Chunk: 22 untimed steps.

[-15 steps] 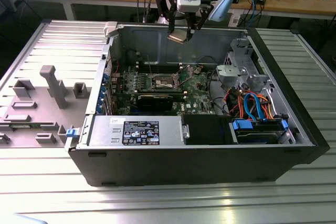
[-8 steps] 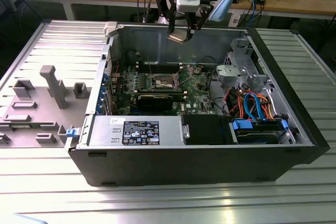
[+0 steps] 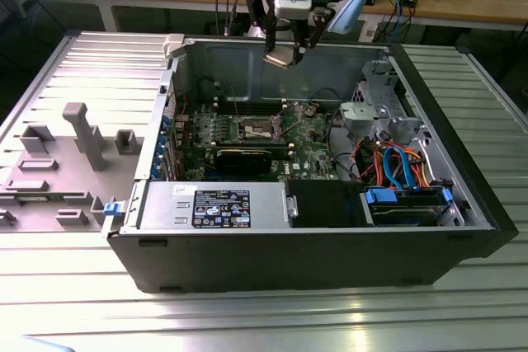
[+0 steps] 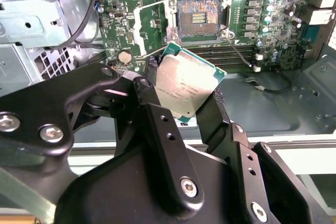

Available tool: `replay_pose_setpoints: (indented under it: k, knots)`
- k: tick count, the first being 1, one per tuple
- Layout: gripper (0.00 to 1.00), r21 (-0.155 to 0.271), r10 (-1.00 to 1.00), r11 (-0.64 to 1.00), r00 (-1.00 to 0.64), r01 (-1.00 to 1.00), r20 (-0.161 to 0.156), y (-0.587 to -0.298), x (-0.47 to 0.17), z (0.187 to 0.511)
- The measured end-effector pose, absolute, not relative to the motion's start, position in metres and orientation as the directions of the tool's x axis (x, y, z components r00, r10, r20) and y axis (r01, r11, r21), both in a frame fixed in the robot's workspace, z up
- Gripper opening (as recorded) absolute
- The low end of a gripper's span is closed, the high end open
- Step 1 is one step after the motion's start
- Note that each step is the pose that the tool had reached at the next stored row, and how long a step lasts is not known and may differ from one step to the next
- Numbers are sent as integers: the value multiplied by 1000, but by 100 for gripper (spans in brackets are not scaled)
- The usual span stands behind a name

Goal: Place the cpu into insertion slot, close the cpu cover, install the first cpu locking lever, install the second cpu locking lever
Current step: 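Place the cpu into insertion slot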

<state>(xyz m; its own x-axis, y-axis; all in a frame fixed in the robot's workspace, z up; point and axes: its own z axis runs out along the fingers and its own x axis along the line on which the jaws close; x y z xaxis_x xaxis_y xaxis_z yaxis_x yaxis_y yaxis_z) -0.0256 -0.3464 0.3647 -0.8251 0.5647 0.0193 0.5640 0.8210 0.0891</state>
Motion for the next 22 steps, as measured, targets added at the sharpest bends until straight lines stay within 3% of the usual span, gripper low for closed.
replay_pose_setpoints:
  k: [22]
  knots:
    - [55, 89, 604, 792, -796, 603, 19, -347, -26, 364]
